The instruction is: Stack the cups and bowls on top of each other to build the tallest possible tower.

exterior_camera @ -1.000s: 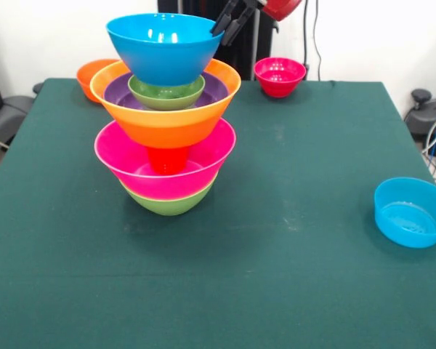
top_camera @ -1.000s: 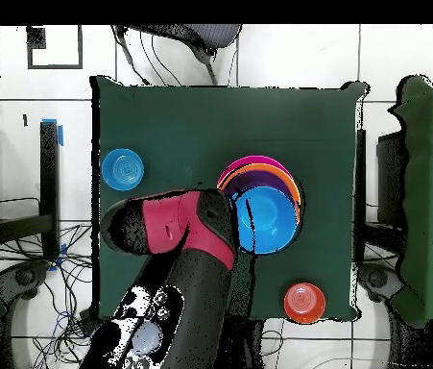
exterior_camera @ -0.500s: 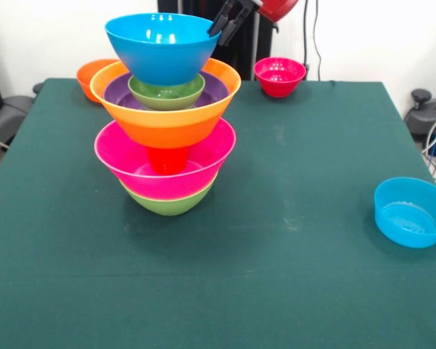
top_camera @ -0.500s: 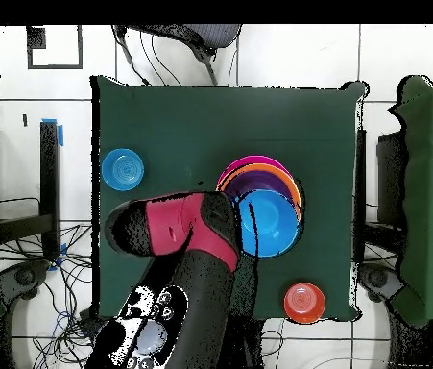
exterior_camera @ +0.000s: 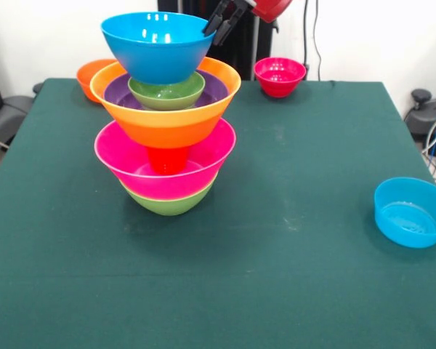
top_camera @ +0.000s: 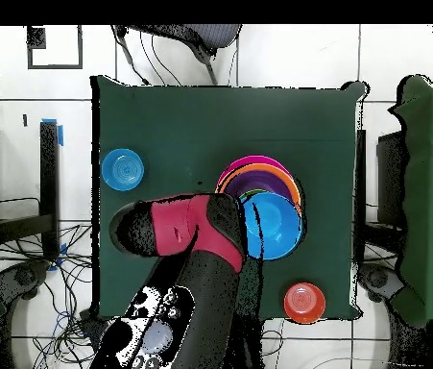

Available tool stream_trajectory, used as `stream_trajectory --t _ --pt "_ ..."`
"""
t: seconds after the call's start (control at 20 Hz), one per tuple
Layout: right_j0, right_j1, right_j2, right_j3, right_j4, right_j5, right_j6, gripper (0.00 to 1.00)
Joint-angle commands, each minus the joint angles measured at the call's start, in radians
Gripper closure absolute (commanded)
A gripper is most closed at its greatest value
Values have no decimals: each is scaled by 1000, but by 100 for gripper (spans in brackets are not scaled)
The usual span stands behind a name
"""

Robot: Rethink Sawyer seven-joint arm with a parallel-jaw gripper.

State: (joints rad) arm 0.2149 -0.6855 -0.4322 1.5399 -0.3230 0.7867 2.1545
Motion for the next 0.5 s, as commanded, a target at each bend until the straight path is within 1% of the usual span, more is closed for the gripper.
stream_trajectory --t 0.05,0.5 --pt "-14 46 80 56 -50 -74 32 100" --pt "-13 39 81 57 -43 -65 33 100"
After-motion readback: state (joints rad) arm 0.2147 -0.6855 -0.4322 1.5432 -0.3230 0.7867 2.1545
